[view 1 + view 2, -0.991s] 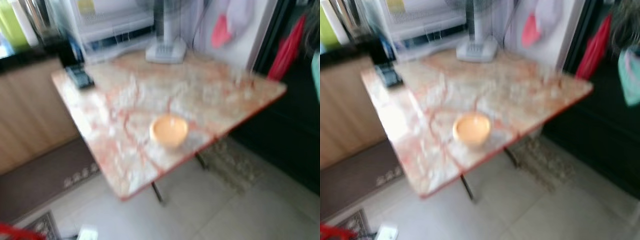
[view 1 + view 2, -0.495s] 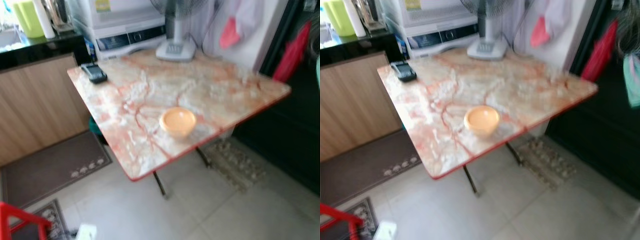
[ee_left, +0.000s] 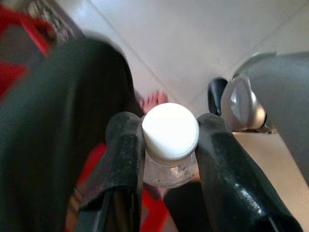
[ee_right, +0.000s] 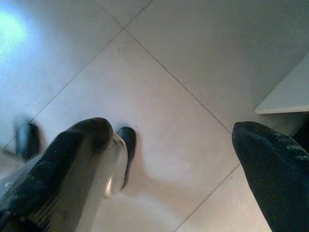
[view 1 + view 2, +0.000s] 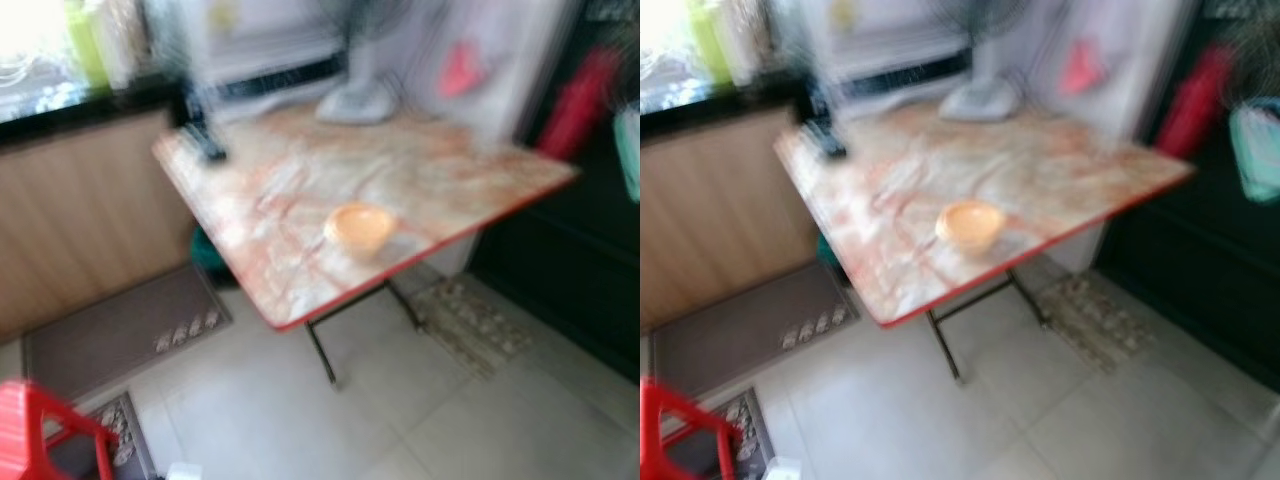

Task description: Restocking fridge

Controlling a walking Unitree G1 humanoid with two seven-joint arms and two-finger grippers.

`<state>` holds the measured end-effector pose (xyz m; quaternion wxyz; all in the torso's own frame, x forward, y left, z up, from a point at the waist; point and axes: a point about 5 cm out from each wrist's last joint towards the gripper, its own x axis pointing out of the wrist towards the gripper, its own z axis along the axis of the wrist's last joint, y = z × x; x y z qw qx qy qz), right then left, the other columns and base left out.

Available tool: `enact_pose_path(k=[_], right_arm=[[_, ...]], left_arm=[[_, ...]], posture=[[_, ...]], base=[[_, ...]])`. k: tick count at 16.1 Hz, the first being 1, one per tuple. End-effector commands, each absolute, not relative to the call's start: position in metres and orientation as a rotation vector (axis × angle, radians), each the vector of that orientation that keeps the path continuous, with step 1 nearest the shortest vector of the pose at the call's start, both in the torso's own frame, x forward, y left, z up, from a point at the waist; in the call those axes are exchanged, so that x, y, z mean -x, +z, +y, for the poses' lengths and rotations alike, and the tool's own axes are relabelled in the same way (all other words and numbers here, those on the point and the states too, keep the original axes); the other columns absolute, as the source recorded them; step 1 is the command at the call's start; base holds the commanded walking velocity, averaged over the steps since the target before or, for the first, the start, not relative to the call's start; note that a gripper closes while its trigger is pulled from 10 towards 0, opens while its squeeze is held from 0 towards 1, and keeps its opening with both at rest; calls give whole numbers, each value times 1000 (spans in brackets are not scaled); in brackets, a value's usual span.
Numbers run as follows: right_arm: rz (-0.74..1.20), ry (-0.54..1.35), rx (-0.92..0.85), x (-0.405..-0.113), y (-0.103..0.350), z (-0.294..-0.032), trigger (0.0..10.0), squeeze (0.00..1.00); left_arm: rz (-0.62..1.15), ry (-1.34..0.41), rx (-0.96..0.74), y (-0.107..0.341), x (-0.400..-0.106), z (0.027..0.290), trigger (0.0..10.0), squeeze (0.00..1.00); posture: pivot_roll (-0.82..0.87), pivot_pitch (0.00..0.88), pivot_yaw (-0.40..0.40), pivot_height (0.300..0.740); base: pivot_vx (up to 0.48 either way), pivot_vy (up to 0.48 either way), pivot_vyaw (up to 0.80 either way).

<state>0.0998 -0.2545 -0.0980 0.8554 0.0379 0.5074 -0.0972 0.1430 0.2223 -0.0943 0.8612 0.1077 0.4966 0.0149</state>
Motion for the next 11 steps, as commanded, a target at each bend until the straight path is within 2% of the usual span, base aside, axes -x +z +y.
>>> enact_pose_path(k=[1, 11], right_arm=[[1071, -215, -95, -99, -99, -253, 10000, 0], [1092, -208, -87, -97, -100, -252, 10000, 0]], left_arm=[[1009, 38, -249, -89, -153, 226, 10000, 0], [1018, 27, -257, -91, -151, 225, 10000, 0]], posture=[[137, 17, -29, 740], [126, 0, -17, 740]], base=[[0, 0, 0], [0, 0, -800]])
